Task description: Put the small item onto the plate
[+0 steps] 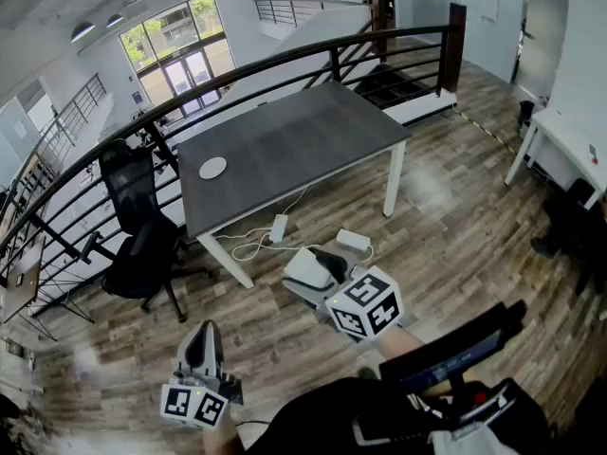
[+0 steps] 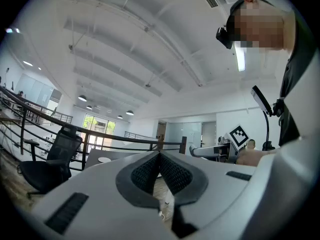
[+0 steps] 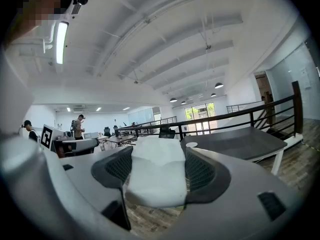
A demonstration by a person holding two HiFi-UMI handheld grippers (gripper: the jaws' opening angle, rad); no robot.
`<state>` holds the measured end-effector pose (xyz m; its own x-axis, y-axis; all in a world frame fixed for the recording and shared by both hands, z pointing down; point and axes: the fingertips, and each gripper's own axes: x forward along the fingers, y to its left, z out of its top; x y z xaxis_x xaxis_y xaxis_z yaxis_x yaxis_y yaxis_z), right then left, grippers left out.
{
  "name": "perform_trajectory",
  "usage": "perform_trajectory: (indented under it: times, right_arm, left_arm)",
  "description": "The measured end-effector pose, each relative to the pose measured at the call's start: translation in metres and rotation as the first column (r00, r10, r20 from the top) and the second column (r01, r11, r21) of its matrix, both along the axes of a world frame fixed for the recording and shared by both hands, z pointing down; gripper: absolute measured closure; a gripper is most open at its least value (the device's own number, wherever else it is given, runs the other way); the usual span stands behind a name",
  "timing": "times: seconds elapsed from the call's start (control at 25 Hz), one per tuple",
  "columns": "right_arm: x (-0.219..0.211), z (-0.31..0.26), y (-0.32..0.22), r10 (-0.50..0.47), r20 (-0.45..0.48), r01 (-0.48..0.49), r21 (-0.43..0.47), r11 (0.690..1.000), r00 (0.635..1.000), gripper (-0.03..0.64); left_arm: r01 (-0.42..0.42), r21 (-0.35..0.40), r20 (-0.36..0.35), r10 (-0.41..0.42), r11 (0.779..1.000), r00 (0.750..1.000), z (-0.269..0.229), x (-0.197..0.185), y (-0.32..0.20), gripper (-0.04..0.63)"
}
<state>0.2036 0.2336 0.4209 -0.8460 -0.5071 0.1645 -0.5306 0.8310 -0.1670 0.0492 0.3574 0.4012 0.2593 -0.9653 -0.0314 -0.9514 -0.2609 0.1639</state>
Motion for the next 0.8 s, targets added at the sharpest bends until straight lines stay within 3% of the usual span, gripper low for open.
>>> perform_trajectory:
  times: [0.8]
  right_arm:
    - [-0.009, -0.003, 0.007, -0.002, 0.002, 0.002, 0.007, 1.000, 1.000, 0.285]
  left_arm:
    - [-0.014, 0.001, -0.005, 0.014, 1.000, 1.000, 0.001, -0.001, 0.004, 0.592]
